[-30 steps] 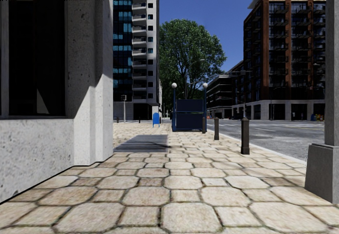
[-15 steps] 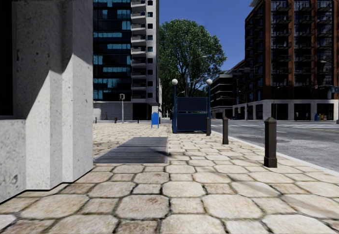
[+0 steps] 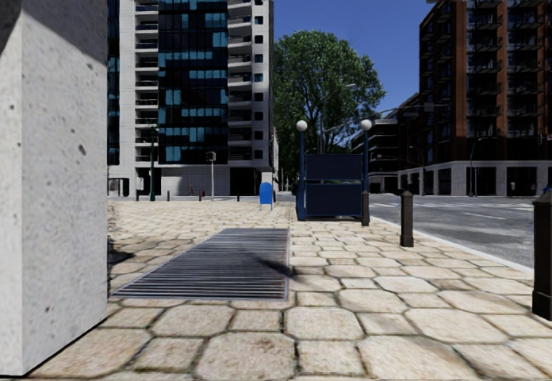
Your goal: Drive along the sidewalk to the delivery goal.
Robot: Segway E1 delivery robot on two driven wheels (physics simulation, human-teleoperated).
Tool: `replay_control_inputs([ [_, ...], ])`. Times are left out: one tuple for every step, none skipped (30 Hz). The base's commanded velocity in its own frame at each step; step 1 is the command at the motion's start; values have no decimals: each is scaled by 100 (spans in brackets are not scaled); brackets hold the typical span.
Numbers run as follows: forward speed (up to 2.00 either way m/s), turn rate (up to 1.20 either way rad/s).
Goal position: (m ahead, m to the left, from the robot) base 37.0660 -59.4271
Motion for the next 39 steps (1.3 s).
replay_control_inputs([
  [198, 0],
  [198, 0],
  [198, 0],
  [198, 0],
  [198, 0],
  [198, 0],
  [198, 0],
  [198, 0],
  [198, 0],
  [198, 0],
  [198, 0],
  [198, 0],
  [198, 7],
  [198, 7],
  [198, 23],
  [198, 28],
  [198, 31],
  [198, 33],
  [198, 33],
  [198, 38],
  [198, 42],
  [198, 44],
  [198, 44],
  [198, 45],
  [198, 45],
  [198, 45],
  [198, 45],
  [198, 45],
  [198, 45],
  [198, 45],
  [198, 45],
  [198, 45],
  [198, 45],
  [198, 45],
  [198, 45],
  [198, 45],
  [198, 45],
  [198, 45],
  [198, 45],
])
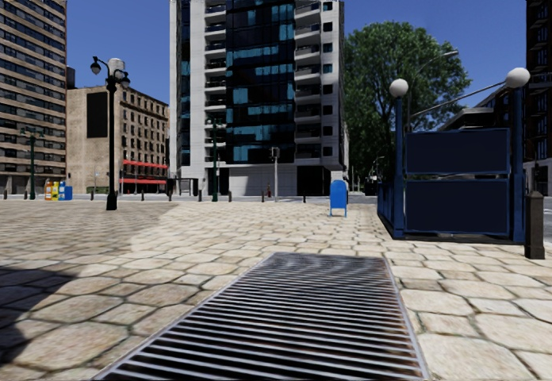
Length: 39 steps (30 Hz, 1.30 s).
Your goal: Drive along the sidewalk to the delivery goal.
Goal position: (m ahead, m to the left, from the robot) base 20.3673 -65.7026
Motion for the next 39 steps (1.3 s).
replay_control_inputs([
  [198, 45],
  [198, 45],
  [198, 45],
  [198, 43],
  [198, 43],
  [198, 40],
  [198, 28],
  [198, 0],
  [198, 0],
  [198, 0],
  [198, 0],
  [198, 0],
  [198, 0],
  [198, 0],
  [198, 0],
  [198, 0],
  [198, 0],
  [198, 0],
  [198, 0],
  [198, 0],
  [198, 0],
  [198, 0],
  [198, 0],
  [198, 0],
  [198, 0],
  [198, 0],
  [198, 0],
  [198, 0],
  [198, 0],
  [198, 0],
  [198, 0],
  [198, 0],
  [198, 0],
  [198, 0],
  [198, 0],
  [198, 0],
  [198, 0],
  [198, 0],
  [198, 0],
])
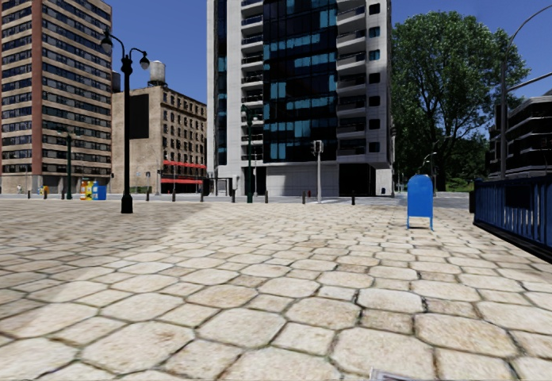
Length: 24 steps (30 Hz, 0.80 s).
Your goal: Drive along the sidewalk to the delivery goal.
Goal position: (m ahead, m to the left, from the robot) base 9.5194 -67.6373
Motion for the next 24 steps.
replay_control_inputs([
  [198, 0],
  [198, 0],
  [198, 0],
  [198, 0],
  [198, 0],
  [198, 0],
  [198, 0],
  [198, 0],
  [198, 0],
  [198, 0],
  [198, 0],
  [198, 0],
  [198, 0],
  [198, 0],
  [198, 0],
  [198, 0],
  [198, 0],
  [198, 0],
  [198, 0],
  [198, 0],
  [198, 0],
  [198, -5],
  [198, -5],
  [198, -7],
])
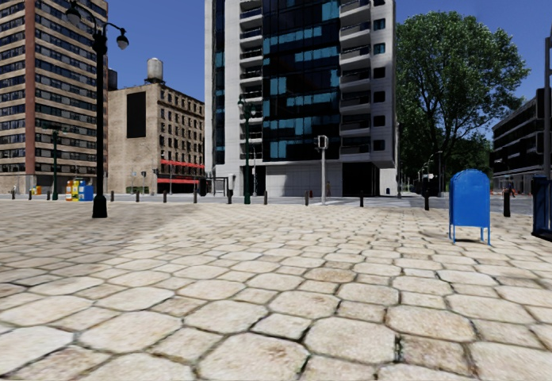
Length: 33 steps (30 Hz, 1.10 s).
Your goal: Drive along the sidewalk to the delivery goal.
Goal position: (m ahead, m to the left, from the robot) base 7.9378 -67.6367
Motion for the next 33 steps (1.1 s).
replay_control_inputs([
  [198, -8],
  [197, -8],
  [197, -8],
  [197, -8],
  [197, -8],
  [197, -2],
  [197, 0],
  [197, 0],
  [197, 0],
  [197, 0],
  [197, 0],
  [197, 0],
  [197, 0],
  [197, 0],
  [197, -8],
  [197, -8],
  [197, -19],
  [197, -26],
  [194, -30],
  [194, -30],
  [185, -31],
  [180, -32],
  [179, -32],
  [179, -32],
  [178, -32],
  [178, -32],
  [178, -32],
  [178, -32],
  [178, -32],
  [178, -32],
  [178, -32],
  [178, -32],
  [178, -32],
])
